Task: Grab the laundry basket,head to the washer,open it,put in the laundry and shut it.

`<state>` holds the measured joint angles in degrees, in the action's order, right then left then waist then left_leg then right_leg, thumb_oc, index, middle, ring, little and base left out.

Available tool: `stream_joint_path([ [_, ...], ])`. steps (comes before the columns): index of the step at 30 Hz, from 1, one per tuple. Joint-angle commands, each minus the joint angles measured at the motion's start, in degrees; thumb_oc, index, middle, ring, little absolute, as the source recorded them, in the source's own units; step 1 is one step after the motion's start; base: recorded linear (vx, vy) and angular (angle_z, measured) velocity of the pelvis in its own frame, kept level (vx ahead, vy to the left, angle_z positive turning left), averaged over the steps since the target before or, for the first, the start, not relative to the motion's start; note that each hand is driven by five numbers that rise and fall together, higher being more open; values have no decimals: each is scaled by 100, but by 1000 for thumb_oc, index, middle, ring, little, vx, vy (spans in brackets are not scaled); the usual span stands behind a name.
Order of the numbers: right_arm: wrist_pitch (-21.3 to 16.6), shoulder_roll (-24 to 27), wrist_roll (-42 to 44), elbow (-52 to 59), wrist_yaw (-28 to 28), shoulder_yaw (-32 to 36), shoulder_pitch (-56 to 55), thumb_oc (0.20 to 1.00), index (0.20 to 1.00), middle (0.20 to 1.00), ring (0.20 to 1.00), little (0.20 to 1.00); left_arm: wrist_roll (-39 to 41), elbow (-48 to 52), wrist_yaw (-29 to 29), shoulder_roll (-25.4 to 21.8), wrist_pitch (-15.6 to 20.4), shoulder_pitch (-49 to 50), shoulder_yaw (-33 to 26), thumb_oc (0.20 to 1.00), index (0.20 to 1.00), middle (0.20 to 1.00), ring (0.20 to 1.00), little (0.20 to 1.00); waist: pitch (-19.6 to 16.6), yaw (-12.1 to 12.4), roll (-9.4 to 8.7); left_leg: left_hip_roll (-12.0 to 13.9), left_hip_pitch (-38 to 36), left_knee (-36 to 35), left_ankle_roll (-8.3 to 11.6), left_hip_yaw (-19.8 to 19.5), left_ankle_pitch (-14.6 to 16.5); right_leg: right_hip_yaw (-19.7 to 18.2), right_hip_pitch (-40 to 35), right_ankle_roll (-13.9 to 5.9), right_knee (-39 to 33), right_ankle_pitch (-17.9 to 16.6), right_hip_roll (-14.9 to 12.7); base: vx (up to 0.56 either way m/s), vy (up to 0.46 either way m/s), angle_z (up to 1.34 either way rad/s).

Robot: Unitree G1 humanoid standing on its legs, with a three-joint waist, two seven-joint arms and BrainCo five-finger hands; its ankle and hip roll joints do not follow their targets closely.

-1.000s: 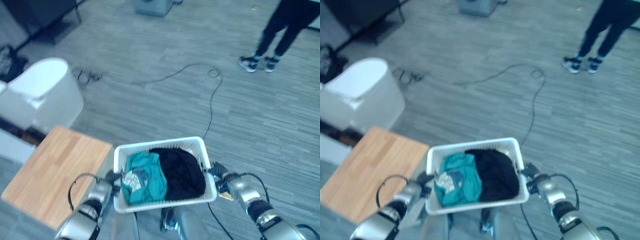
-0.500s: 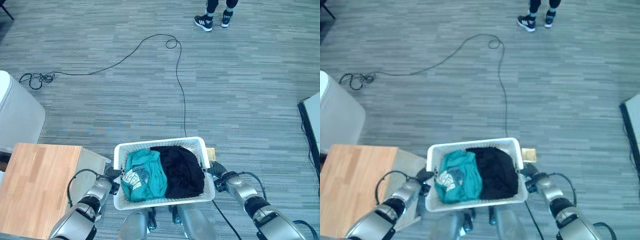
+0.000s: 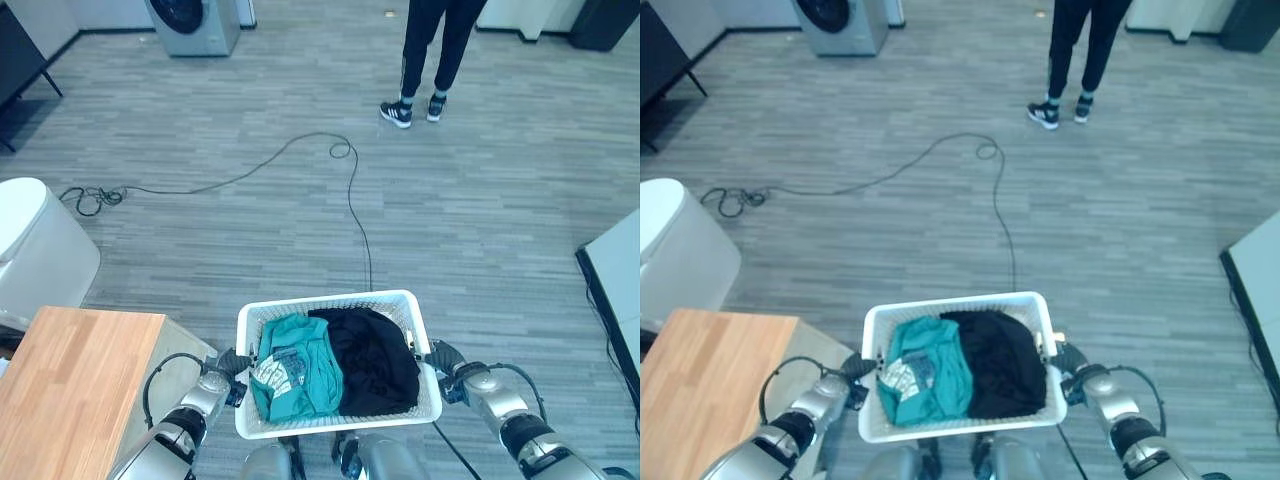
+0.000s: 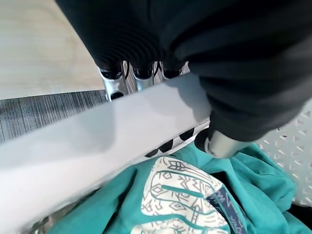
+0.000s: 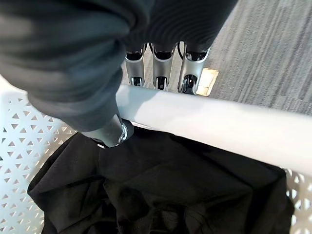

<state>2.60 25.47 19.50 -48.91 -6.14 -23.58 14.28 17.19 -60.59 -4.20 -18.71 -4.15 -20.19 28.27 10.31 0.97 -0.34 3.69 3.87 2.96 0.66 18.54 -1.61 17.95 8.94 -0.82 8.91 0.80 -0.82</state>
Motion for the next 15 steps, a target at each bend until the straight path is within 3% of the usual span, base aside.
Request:
stream_joint_path([
  [1, -118, -458, 331, -65, -248, 128, 57, 200, 200, 200, 200, 200, 76, 106, 488, 471, 454, -441, -87, 200, 200, 200, 200, 200, -55, -6, -134, -260, 130, 311, 67, 129, 211, -553, -440, -723, -589, -335, -332, 42, 71, 2],
  [5, -122, -520, 338, -293, -228, 165, 19, 200, 200, 200, 200, 200, 131, 49, 446, 446, 477, -321, -218, 200, 200, 200, 200, 200, -117, -55, -128, -290, 60, 220, 39, 298, 241, -696, -384, -759, -619, -408, -326, 35, 89, -12],
  [7, -112, -570, 351, -467, -217, 198, 43, 200, 200, 200, 200, 200, 196, 16, 410, 434, 509, -183, -338, 200, 200, 200, 200, 200, -118, -83, -108, -300, -3, 101, 16, 481, 252, -781, -327, -884, -678, -541, -364, -5, 113, -46],
  [8, -101, -628, 579, -613, -250, 280, 54, 200, 200, 200, 200, 200, 301, 16, 377, 422, 538, -35, -446, 200, 200, 200, 200, 200, -158, -20, -63, -304, -79, -162, 17, 692, 159, -757, -240, -1038, -689, -705, -444, -9, 152, -65],
  [10, -80, -778, 1237, -840, -278, 463, 128, 200, 200, 200, 200, 200, 327, -77, 330, 407, 543, 4, -505, 200, 200, 200, 200, 200, -174, 24, -33, -240, -126, -370, 49, 875, 22, -427, -34, -1113, -475, -879, -607, 15, 121, -86],
  [11, -90, -808, 1102, -922, -304, 425, 155, 200, 200, 200, 200, 200, 315, -80, 337, 402, 529, -13, -501, 200, 200, 200, 200, 200, -182, 86, 8, -191, -238, -447, 102, 887, 99, -42, -134, -1169, -339, -664, -710, 64, 81, -117],
  [15, -120, -710, 707, -1093, -344, 325, 58, 200, 200, 200, 200, 200, 282, -264, 383, 351, 510, -19, -486, 200, 200, 200, 200, 200, -280, -67, -10, -249, -350, -472, 102, 687, 89, -325, -259, -945, -463, -447, -530, 111, -25, -34],
])
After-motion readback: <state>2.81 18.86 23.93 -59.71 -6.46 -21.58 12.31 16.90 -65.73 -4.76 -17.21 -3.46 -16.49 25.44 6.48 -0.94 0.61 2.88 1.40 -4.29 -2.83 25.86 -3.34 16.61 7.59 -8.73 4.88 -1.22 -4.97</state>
